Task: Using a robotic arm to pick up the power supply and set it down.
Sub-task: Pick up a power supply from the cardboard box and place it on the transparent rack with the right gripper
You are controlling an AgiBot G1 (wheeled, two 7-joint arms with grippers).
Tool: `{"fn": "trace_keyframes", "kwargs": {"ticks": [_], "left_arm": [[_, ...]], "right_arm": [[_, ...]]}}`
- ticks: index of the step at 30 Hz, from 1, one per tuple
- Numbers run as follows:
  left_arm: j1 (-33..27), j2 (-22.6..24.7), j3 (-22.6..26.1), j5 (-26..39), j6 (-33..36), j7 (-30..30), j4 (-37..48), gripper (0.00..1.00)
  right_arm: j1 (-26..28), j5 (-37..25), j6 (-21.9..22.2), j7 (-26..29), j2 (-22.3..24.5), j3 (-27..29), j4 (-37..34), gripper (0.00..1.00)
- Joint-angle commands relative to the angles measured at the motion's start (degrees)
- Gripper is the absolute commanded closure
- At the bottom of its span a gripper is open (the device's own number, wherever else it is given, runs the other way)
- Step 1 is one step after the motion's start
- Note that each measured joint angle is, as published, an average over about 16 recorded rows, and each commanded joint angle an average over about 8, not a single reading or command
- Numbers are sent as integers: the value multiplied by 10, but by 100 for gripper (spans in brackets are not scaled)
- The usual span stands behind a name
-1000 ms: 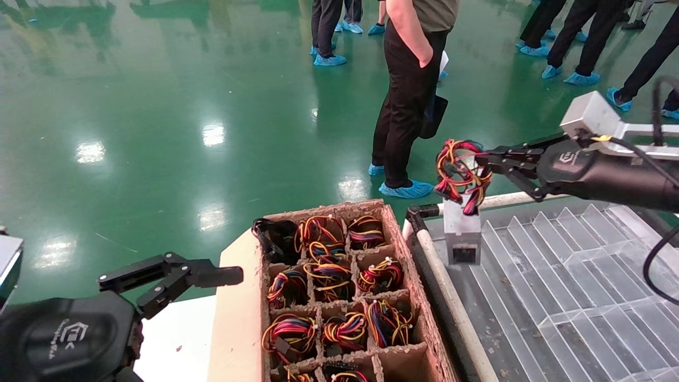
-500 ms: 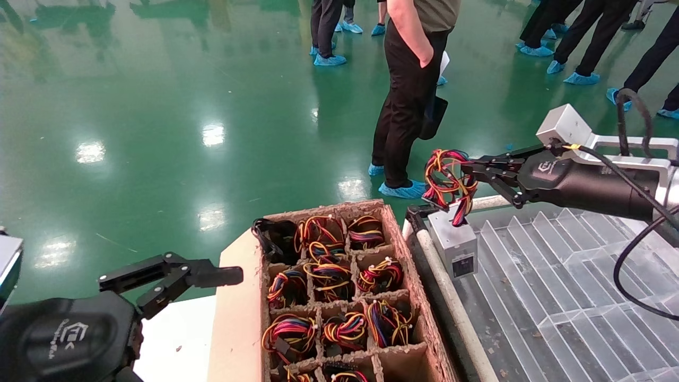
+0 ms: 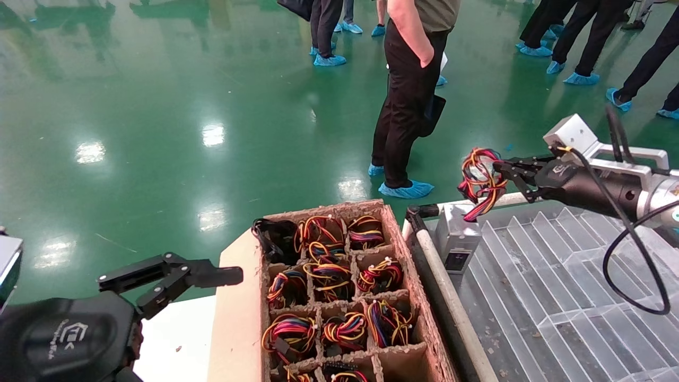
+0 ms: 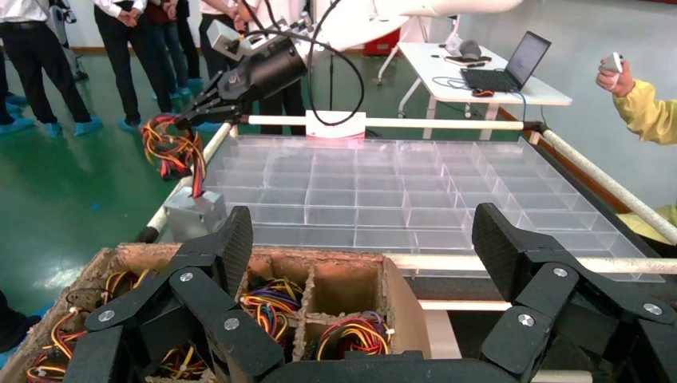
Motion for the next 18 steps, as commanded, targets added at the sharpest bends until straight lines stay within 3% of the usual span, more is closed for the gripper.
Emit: {"fn": "trace_keyframes", "kwargs": {"ticks": [1,7,9,16,17,18], "left_arm": [[0,0,0,0,0,0,0,0],[0,0,0,0,0,0,0,0],[0,0,0,0,0,0,0,0],[0,0,0,0,0,0,0,0],[0,0,0,0,0,0,0,0],[0,0,0,0,0,0,0,0]], "right_arm": [[-4,1,17,-1,-2,1,-3,100],[-6,4,26,0,-3,3,0,100],[-5,3,27,-1,-3,2,1,94],[-5,-4,28,-4,-5,-3,4,8],[-5,-4,28,-4,-5,-3,4,0],[-5,-4,29,-4,-6,-4,4,0]]}}
